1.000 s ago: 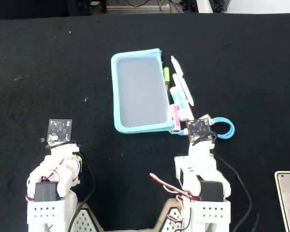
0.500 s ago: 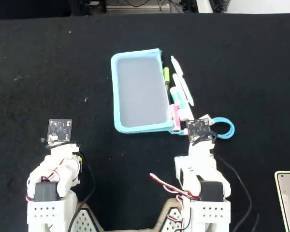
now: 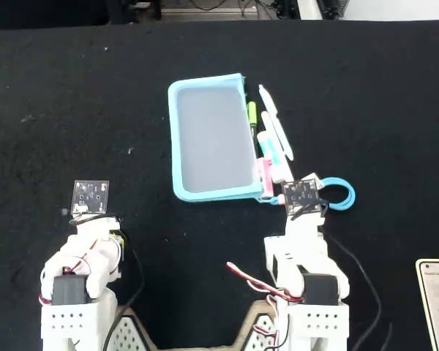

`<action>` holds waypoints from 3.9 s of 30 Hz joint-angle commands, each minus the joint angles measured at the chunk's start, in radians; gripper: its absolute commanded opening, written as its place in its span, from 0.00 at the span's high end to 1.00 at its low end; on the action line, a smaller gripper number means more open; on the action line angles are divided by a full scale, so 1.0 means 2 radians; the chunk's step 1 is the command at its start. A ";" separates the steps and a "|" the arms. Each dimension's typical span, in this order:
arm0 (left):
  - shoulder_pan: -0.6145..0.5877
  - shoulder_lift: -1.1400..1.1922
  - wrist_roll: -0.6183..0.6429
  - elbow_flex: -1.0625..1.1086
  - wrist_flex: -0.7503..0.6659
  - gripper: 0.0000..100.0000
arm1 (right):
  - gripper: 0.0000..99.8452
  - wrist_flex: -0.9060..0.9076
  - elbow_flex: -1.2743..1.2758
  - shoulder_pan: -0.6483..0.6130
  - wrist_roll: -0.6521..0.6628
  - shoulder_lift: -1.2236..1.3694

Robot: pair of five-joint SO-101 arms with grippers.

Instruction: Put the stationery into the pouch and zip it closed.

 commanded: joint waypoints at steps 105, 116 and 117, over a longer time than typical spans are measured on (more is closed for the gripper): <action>0.012 0.688 -0.052 -0.437 -0.189 0.85 | 0.99 0.003 -0.004 0.005 -0.004 -0.046; 0.013 0.685 -0.052 -0.441 -0.190 0.85 | 0.99 0.003 -0.004 0.005 -0.004 -0.046; 0.013 0.684 -0.052 -0.442 -0.190 0.85 | 0.99 0.003 -0.004 0.005 -0.004 -0.046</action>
